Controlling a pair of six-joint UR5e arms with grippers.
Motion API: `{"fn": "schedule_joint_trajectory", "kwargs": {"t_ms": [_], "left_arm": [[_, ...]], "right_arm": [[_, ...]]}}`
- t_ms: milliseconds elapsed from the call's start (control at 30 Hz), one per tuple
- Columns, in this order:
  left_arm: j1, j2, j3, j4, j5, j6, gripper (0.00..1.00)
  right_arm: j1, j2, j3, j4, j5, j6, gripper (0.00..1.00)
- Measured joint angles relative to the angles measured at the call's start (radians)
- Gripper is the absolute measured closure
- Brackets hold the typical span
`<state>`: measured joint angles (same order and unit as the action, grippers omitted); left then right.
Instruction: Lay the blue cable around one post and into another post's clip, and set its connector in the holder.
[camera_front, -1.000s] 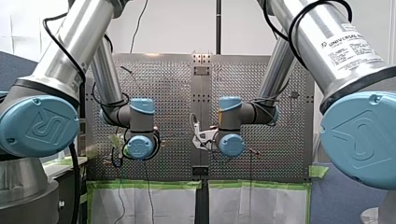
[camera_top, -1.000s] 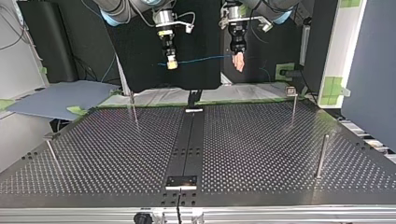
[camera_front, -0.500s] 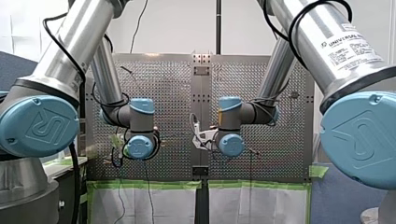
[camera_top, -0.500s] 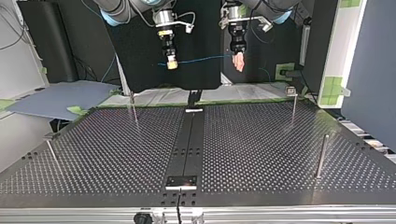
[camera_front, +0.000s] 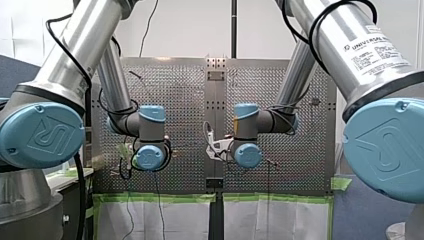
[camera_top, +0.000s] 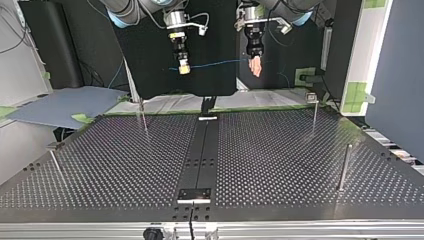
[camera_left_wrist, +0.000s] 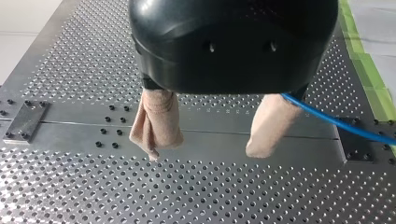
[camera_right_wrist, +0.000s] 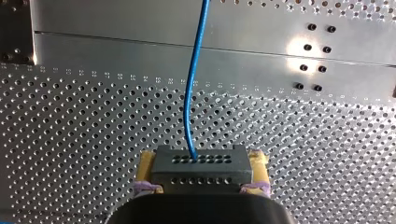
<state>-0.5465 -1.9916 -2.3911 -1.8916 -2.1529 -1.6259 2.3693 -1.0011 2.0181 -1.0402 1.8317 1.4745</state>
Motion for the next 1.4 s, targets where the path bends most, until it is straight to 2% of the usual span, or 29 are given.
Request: {"fn": "schedule_joint_trajectory", "kwargs": {"t_ms": [567, 733, 900, 1300, 1400], "left_arm": [[-0.001, 0.001, 0.0, 0.0, 0.0, -0.001, 0.0], [-0.001, 0.001, 0.0, 0.0, 0.0, -0.002, 0.0], [-0.002, 0.002, 0.0, 0.0, 0.0, -0.002, 0.0], [-0.001, 0.001, 0.0, 0.0, 0.0, -0.002, 0.0], [0.01, -0.01, -0.011, -0.011, -0.004, -0.004, 0.0]], "right_arm": [[0.001, 0.001, -0.001, 0.004, 0.0, -0.001, 1.0], [0.014, 0.032, -0.005, 0.033, 0.001, -0.004, 1.0], [0.016, 0.064, -0.006, 0.047, 0.002, -0.005, 1.0], [0.017, 0.07, -0.006, 0.049, 0.002, -0.005, 1.0], [0.017, 0.071, -0.006, 0.049, 0.002, -0.005, 1.0]]}}
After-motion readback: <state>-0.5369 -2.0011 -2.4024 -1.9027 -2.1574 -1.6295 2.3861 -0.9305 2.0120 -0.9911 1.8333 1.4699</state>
